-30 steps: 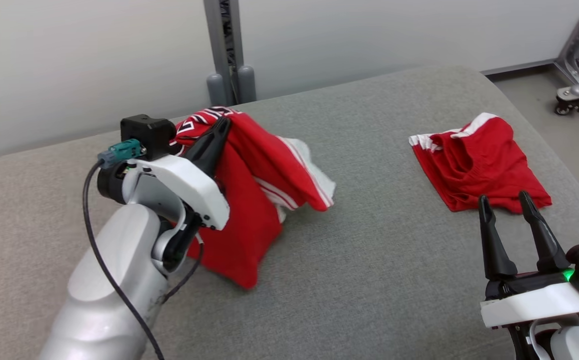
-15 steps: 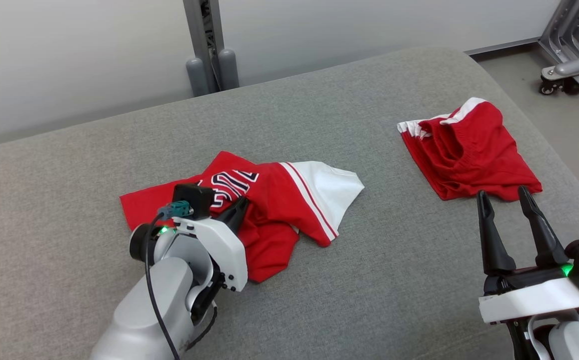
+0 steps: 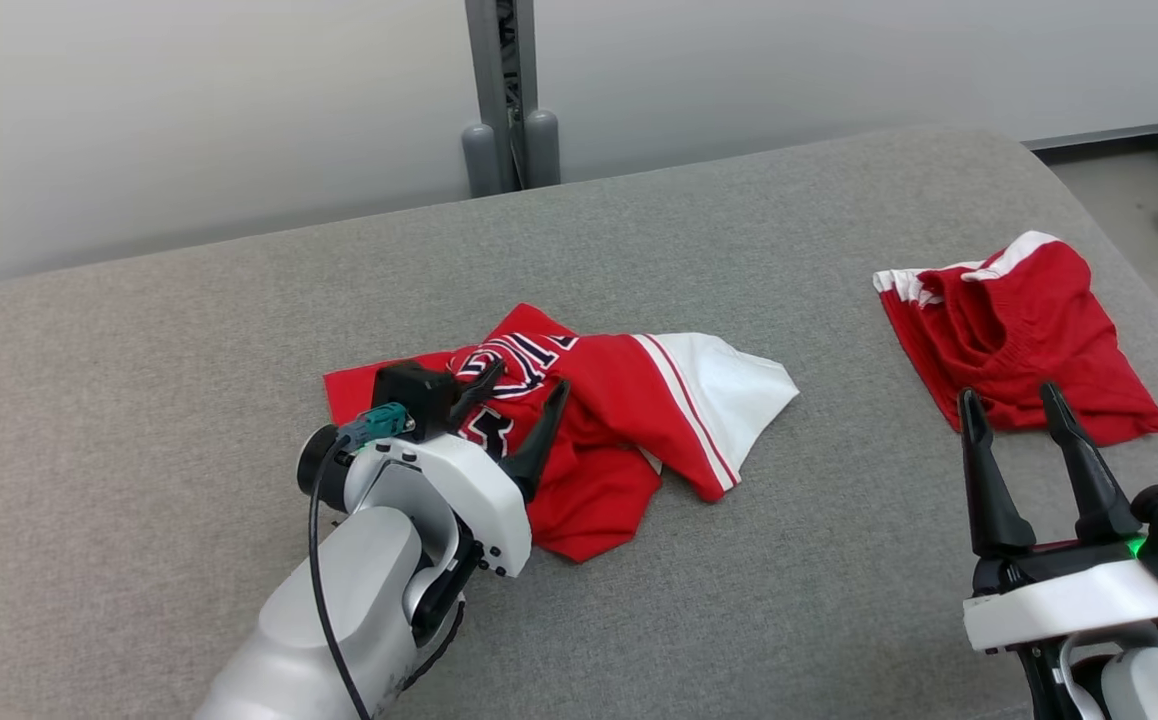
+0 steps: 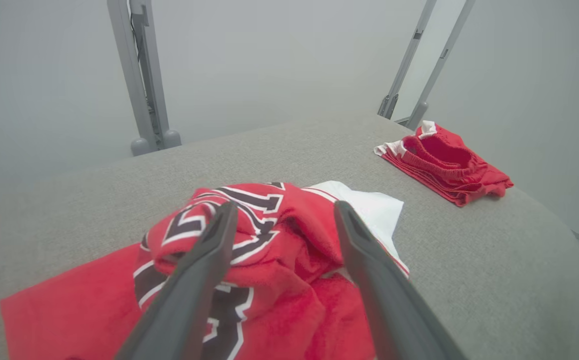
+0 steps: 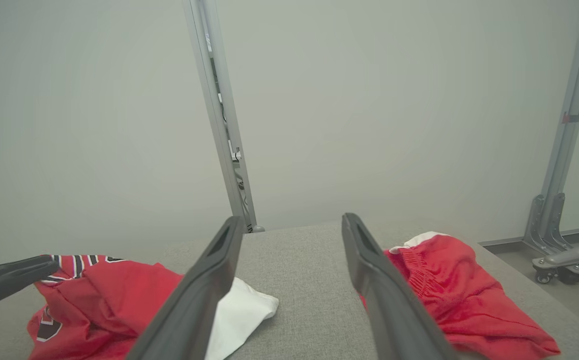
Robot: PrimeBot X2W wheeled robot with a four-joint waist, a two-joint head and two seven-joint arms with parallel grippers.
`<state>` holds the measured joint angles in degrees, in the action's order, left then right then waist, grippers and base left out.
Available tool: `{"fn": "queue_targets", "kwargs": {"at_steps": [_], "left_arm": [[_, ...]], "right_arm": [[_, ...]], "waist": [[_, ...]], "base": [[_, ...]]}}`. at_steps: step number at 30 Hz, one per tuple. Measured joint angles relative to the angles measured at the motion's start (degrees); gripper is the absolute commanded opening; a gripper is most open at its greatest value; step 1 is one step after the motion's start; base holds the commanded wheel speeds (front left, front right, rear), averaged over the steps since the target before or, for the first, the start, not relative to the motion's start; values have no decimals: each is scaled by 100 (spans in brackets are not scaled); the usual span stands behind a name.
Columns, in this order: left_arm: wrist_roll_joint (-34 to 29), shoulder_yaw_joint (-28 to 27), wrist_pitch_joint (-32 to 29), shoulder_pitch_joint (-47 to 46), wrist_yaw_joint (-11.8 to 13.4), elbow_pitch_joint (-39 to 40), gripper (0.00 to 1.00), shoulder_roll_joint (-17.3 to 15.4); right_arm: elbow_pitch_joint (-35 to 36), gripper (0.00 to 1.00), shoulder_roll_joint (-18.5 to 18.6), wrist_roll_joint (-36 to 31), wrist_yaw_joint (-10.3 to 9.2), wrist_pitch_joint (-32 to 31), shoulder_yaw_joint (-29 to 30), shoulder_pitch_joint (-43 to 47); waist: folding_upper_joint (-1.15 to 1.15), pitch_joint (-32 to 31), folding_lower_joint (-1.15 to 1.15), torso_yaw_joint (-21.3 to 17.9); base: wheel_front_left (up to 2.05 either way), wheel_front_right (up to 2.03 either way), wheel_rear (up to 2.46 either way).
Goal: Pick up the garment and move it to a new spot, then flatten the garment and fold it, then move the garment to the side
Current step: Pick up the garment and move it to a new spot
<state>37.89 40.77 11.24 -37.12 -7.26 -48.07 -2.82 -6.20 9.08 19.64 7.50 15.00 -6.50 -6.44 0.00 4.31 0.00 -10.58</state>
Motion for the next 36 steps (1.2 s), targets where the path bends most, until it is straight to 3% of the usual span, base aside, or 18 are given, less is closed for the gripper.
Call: {"fn": "queue_targets", "kwargs": {"at_steps": [4, 9, 15, 22, 29, 36], "left_arm": [[-16, 14, 109, 3, -10, 204, 100, -48], [-123, -107, 257, 151, 202, 783, 100, -439], [-205, -460, 319, 639, 788, 1741, 100, -1050], [-146, -1076, 361, 1786, 1529, 3021, 100, -1515], [-372, -1904, 375, 2889, 1844, 4062, 100, -1528], [-828, -2358, 375, 3533, 1783, 4473, 100, -1258]], "right_arm": [[-1, 100, -3, 0, 0, 0, 14, 38], [20, 100, -29, -1, 0, 0, 36, 118], [60, 100, -71, -5, 0, -1, 60, 220], [36, 100, -73, -3, 0, 0, 31, 288], [4, 100, -55, 23, 0, 0, 2, 357], [2, 100, -64, 52, 0, 0, -1, 475]], "waist": [[0, -47, 0, 129], [0, -98, 0, 312], [0, -130, 0, 445], [0, -219, 0, 487], [0, -400, 0, 431], [0, -452, 0, 409]], "base": [[0, 0, 0], [0, 0, 0], [0, 0, 0], [0, 0, 0], [0, 0, 0], [0, 0, 0]]}}
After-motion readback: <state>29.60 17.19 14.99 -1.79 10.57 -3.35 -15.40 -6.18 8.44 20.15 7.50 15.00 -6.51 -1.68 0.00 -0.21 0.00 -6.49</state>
